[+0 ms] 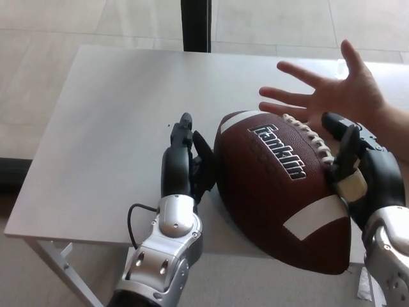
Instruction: The robot uses both its hands to grab the left and right ends of a football kept in the middle of the desk infront of it, lifts it up and places it in the palm of a person
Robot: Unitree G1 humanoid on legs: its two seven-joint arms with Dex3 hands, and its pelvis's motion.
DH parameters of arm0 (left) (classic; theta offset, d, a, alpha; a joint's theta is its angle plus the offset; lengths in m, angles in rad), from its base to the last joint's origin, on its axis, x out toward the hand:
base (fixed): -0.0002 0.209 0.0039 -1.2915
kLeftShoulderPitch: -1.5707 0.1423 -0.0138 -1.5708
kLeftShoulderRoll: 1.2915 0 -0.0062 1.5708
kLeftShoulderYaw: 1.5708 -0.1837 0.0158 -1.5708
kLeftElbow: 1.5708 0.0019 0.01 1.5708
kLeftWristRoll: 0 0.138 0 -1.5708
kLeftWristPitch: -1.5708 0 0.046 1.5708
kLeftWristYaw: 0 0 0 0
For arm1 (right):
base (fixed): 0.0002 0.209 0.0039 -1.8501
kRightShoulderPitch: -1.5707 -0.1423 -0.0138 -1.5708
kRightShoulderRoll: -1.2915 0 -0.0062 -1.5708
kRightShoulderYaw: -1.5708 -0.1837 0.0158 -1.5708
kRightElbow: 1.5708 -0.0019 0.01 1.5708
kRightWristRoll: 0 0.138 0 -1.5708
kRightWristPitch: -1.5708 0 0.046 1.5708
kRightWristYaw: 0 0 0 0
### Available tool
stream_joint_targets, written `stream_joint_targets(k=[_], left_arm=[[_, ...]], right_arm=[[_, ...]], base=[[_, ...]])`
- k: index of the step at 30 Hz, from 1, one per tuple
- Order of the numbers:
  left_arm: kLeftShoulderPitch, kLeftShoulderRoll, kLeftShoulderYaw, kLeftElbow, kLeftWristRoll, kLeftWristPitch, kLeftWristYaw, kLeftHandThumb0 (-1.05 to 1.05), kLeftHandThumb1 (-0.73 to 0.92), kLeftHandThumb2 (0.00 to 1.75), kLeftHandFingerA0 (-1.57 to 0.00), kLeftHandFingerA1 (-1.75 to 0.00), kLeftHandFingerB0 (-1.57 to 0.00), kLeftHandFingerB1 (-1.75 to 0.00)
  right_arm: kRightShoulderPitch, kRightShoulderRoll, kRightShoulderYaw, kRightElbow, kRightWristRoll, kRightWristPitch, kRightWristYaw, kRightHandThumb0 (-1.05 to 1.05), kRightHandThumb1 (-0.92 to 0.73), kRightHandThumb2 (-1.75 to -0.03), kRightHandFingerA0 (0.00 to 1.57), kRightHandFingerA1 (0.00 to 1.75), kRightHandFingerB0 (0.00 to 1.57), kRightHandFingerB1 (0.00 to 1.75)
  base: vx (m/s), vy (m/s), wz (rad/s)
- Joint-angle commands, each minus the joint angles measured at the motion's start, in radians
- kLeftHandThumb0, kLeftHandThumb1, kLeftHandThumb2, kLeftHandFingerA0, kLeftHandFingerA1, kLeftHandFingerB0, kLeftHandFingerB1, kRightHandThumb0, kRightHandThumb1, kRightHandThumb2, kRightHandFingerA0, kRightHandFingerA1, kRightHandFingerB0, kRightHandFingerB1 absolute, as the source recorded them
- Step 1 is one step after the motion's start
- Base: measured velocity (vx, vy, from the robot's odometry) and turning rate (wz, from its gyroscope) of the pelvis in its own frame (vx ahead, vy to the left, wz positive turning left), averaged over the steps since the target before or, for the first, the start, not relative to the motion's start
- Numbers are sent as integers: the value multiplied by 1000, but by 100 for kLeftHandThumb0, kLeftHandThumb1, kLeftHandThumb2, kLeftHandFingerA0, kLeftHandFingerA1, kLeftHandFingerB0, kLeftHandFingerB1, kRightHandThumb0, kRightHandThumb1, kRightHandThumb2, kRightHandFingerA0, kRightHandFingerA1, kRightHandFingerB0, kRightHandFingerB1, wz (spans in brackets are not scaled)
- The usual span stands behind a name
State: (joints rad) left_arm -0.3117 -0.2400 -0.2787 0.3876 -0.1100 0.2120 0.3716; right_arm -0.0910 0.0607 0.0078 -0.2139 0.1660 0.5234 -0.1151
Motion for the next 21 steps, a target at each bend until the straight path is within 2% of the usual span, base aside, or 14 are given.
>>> stream_joint_targets(k=[1,3,4,6,8,9,11,12,13,14,15,18,19,21], left_arm=[[236,-386,-324,215,-25,129,-54,-87,92,116,-3,-47,0,-6],[278,-424,-343,266,-31,-23,-49,-88,86,120,0,-25,0,0],[271,-425,-358,278,-25,-3,-51,-89,92,113,0,-28,0,0],[285,-424,-397,279,-20,0,-44,-92,92,108,0,-25,0,0],[343,-440,-410,271,-77,19,-58,-96,92,98,-8,-46,0,0],[354,-445,-403,274,-94,23,-61,-101,91,102,-8,-50,0,-1],[356,-491,-336,346,-120,-25,-79,-95,89,133,-16,-64,0,-6],[364,-495,-330,352,-137,-47,-114,-101,92,138,0,-9,0,-1],[360,-496,-327,354,-140,-52,-117,-101,92,138,0,-9,0,-1],[356,-495,-320,355,-147,-53,-131,-103,92,139,0,-6,0,0],[351,-496,-312,360,-153,-53,-138,-103,92,139,0,-5,0,0],[341,-470,-312,331,-183,-14,-189,-93,84,134,-3,-18,0,-6],[338,-460,-318,316,-192,10,-199,-94,86,135,-6,-55,0,-5],[322,-433,-352,313,-177,37,-223,-90,87,134,-3,-35,-1,-10]], right_arm=[[-69,-84,259,-31,-37,52,211,-105,-92,-82,0,35,1,30],[-108,-115,289,-19,-41,93,238,-101,-74,-125,7,22,13,13],[-109,-112,291,-14,-40,90,234,-105,-92,-81,0,37,7,30],[-106,-100,291,-6,-38,91,220,-105,-92,-83,0,37,8,29],[-91,-78,297,-2,-41,99,189,-104,-78,-127,0,34,10,31],[-85,-74,302,0,-44,96,185,-105,-92,-83,2,41,14,32],[-68,-61,309,-5,-48,104,164,-99,-77,-123,5,42,12,45],[-68,-56,314,2,-53,99,160,-103,-92,-82,4,43,18,37],[-71,-54,314,5,-55,99,160,-103,-92,-82,4,43,18,37],[-77,-54,314,11,-55,100,165,-104,-85,-125,5,36,13,42],[-82,-56,315,13,-57,104,166,-102,-92,-81,2,42,19,37],[-93,-72,323,5,-63,127,176,-95,-80,-120,4,48,10,43],[-92,-74,326,7,-63,124,180,-99,-92,-80,7,48,18,35],[-87,-70,336,19,-69,118,179,-103,-91,-80,11,48,21,34]], base=[[0,0,0],[0,0,0],[0,0,0],[0,0,0],[0,0,0],[0,0,0],[0,0,0],[0,0,0],[0,0,0],[0,0,0],[0,0,0],[0,0,0],[0,0,0],[0,0,0]])
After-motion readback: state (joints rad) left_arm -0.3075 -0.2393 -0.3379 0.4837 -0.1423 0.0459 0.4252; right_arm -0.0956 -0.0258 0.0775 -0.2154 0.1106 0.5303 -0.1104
